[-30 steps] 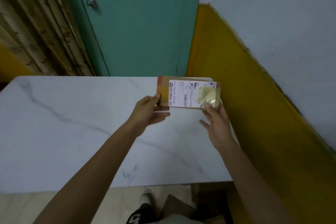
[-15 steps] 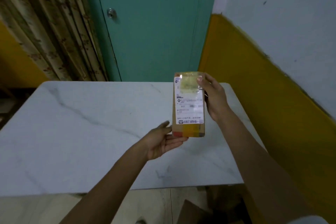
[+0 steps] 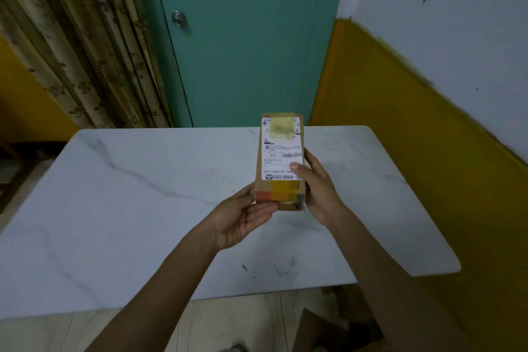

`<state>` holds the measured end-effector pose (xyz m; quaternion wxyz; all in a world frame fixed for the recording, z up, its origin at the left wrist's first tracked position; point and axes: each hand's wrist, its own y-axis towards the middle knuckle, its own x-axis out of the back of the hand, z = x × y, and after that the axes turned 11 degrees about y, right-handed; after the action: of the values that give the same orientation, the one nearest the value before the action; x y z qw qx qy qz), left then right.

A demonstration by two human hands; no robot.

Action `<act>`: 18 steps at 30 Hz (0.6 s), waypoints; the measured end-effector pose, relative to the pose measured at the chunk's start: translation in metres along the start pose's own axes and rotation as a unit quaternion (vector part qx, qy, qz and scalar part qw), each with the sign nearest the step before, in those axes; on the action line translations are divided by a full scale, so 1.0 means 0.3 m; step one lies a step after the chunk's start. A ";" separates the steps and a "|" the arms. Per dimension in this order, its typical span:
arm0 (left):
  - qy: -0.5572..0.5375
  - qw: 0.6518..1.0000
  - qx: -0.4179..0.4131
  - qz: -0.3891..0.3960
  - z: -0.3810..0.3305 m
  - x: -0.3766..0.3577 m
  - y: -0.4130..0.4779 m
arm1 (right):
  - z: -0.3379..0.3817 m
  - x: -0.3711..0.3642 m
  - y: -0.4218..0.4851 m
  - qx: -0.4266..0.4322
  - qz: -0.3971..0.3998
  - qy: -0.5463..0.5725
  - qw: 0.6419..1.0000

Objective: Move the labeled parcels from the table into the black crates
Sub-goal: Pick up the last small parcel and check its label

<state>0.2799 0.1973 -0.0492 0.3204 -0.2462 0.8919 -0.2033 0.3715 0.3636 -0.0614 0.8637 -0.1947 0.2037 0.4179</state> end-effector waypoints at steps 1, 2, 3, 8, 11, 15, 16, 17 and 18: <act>0.005 1.000 0.002 -0.001 0.002 0.004 -0.001 | -0.005 0.003 -0.003 -0.002 0.004 0.007 1.000; 0.010 1.000 0.008 -0.003 0.004 0.007 -0.001 | -0.007 0.005 -0.003 -0.003 0.010 0.006 1.000; 0.016 1.000 0.018 -0.004 0.006 0.004 -0.005 | -0.008 0.007 -0.004 -0.005 0.017 -0.001 1.000; 0.067 0.998 -0.014 -0.006 0.056 -0.017 0.007 | -0.031 0.069 -0.011 -0.008 0.044 -0.046 0.998; 0.019 0.999 -0.041 -0.023 0.088 -0.043 0.024 | -0.030 0.120 -0.020 -0.018 0.065 -0.048 0.997; -0.019 0.998 -0.052 -0.021 0.108 -0.098 0.045 | 0.012 0.167 -0.013 -0.014 0.085 -0.048 0.995; -0.023 0.998 -0.055 -0.020 0.114 -0.112 0.054 | 0.025 0.176 -0.012 -0.010 0.091 -0.050 0.995; -0.028 0.998 -0.056 -0.021 0.121 -0.125 0.060 | 0.036 0.185 -0.012 -0.006 0.095 -0.053 0.994; -0.030 0.998 -0.057 -0.022 0.127 -0.136 0.065 | 0.045 0.193 -0.014 -0.003 0.097 -0.057 0.994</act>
<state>0.3269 0.2285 -0.0673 0.3278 -0.2900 0.8863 -0.1513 0.4102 0.4052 -0.0792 0.8286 -0.1522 0.1710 0.5108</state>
